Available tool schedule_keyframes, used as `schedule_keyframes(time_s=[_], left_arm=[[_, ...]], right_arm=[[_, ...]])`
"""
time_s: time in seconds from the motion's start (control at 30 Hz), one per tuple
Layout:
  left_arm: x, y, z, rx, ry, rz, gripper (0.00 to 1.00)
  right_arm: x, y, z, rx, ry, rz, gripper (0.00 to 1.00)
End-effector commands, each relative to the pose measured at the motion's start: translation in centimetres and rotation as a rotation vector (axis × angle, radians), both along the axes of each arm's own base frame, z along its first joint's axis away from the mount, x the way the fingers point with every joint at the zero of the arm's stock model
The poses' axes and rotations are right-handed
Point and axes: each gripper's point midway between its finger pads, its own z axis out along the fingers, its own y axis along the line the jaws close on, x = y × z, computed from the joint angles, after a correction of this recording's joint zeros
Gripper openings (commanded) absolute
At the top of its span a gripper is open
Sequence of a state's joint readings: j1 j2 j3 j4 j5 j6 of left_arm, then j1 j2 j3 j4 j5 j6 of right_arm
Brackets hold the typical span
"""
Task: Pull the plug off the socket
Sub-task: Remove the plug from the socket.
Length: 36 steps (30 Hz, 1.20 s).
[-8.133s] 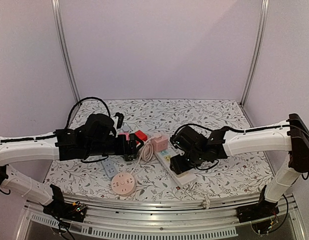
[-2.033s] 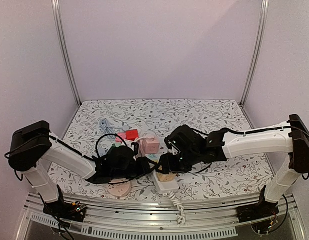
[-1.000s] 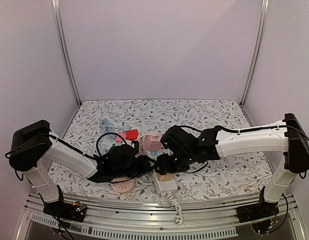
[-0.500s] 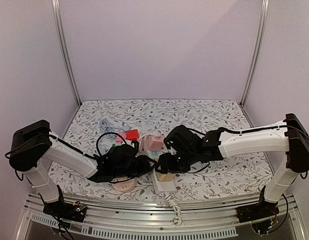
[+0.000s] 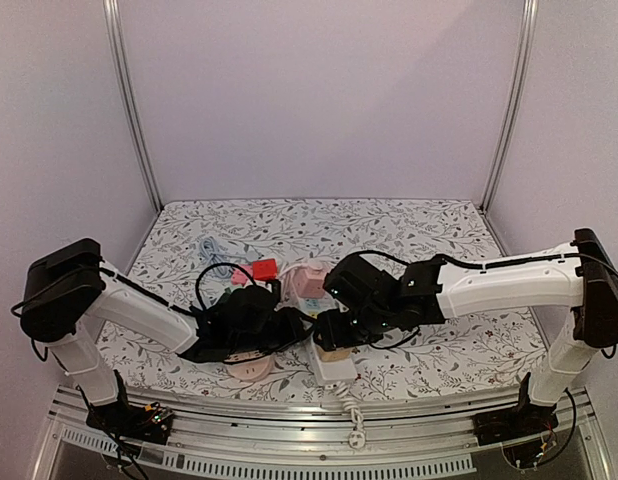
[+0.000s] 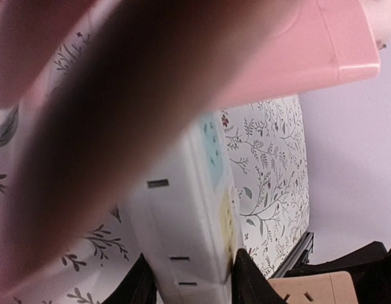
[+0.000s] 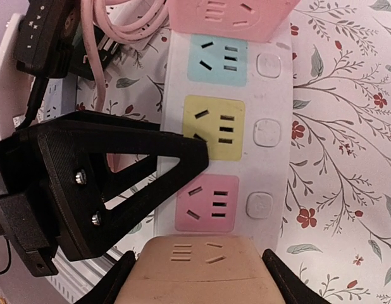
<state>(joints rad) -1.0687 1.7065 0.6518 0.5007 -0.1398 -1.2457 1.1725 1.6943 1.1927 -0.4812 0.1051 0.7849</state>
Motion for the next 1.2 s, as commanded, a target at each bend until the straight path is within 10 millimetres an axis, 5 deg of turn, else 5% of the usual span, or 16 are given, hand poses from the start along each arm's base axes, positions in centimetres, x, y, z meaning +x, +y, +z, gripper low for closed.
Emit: schedule_keyframes(time_s=[0.0, 0.53, 0.9, 1.03, 1.17], left_arm=[[-0.1, 0.4, -1.7, 0.084, -0.006, -0.045, 0.36], [0.3, 0.8, -2.5, 0.034, 0.038, -0.027, 0.35], [0.1, 0.7, -3.0, 0.054, 0.036, -0.049, 0.35], [0.2, 0.6, -2.4, 0.08, 0.024, -0.062, 0.45], [0.3, 1.4, -1.4, 0.116, -0.001, -0.056, 0.72]], right_arm=[[0.3, 1.8, 3.8, 0.04, -0.132, 0.075, 0.05], [1.0, -0.9, 4.0, 0.17, -0.095, -0.075, 0.03], [1.5, -1.0, 4.2, 0.161, -0.103, -0.075, 0.03], [2.0, -1.7, 4.7, 0.139, -0.131, -0.085, 0.03], [2.3, -2.6, 5.0, 0.114, -0.159, -0.099, 0.03]])
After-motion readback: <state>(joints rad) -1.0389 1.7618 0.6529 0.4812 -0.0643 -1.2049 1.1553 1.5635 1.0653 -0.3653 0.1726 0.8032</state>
